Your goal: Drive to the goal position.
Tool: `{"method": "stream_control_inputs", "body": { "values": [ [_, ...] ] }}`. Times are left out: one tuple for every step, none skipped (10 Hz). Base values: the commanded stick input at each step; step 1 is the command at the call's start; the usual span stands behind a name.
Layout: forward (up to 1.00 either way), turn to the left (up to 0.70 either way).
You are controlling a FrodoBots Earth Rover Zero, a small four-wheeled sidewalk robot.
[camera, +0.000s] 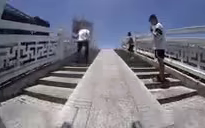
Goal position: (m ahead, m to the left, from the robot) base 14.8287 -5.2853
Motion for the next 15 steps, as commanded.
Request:
{"method": "stream_control_inputs", "body": {
  "values": [
    [0.70,0.00],
    [0.70,0.00],
    [0.70,0.00],
    [0.70,-0.04],
    [0.70,-0.14],
    [0.70,-0.11],
    [0.70,0.00],
    [0.70,0.00],
    [0.70,0.00],
    [0.70,0.00],
    [0.70,0.00],
    [0.70,0.00],
    [0.70,0.00],
    [0.70,0.00],
    [0.70,0.00]
  ]
}}
